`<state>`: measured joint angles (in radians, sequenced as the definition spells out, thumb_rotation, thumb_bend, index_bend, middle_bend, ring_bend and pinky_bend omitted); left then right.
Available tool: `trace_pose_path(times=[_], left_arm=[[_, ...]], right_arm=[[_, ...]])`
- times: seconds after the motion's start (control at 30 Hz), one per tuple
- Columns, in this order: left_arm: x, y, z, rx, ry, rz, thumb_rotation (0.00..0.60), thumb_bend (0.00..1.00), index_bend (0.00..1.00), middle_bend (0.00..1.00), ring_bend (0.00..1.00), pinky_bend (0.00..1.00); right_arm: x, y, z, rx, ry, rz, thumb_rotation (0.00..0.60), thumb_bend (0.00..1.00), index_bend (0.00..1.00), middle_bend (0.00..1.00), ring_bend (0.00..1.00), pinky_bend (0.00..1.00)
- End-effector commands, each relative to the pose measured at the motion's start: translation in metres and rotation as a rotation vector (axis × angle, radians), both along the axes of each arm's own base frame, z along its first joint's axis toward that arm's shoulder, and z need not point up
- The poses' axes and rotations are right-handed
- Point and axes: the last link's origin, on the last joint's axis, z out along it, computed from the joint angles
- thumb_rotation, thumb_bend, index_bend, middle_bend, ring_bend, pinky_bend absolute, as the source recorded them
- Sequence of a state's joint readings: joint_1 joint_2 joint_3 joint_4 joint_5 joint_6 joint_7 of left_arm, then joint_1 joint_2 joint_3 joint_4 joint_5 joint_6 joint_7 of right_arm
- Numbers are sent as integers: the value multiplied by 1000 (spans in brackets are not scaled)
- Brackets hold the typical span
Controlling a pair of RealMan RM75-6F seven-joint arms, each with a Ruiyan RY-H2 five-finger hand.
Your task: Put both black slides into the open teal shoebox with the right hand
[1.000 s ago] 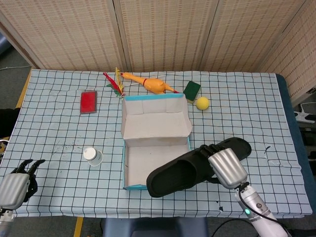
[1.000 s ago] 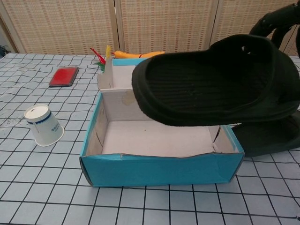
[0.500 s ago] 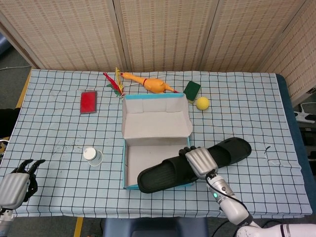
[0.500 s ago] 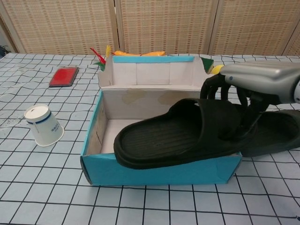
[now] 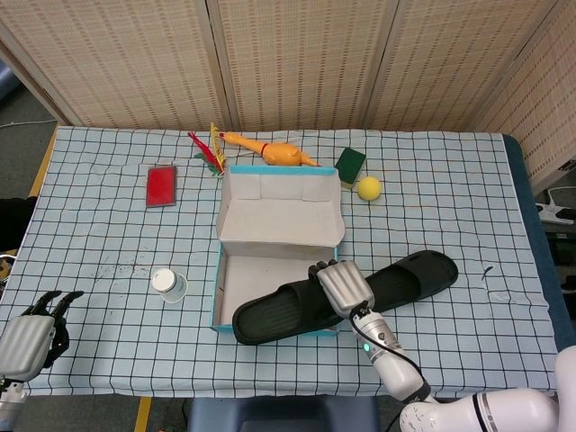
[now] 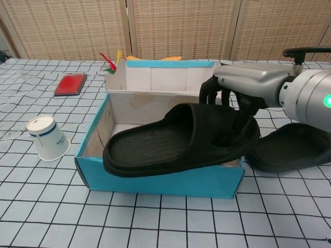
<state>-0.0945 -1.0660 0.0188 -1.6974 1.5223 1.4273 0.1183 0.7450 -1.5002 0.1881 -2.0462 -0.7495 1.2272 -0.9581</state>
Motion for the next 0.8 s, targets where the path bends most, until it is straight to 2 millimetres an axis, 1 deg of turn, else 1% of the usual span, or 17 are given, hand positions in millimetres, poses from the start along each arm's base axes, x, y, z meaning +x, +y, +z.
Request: trace_pose_path(times=[0.03, 0.3, 0.57, 0.63, 0.8], left_arm=[[0, 0, 0, -1, 0, 3, 600, 368, 175, 44, 152, 410], [-2, 2, -1, -5, 1, 12, 600, 367, 176, 44, 152, 409], [-2, 2, -1, -6, -1, 17, 600, 368, 176, 44, 152, 410], [-2, 2, -1, -8, 0, 18, 600, 368, 176, 43, 152, 410], [-2, 2, -1, -8, 0, 15, 600, 368, 176, 44, 152, 411]], right_arm=[[3, -4, -2, -9, -10, -9, 600, 51, 707, 556, 442, 525], [12, -18, -3, -40, -71, -61, 600, 51, 707, 556, 441, 525], [21, -21, 0, -60, -134, -103, 600, 52, 707, 557, 442, 525], [22, -23, -2, -63, -132, -109, 600, 52, 707, 557, 442, 525], [21, -24, -14, -51, -119, -121, 600, 51, 707, 557, 442, 525]])
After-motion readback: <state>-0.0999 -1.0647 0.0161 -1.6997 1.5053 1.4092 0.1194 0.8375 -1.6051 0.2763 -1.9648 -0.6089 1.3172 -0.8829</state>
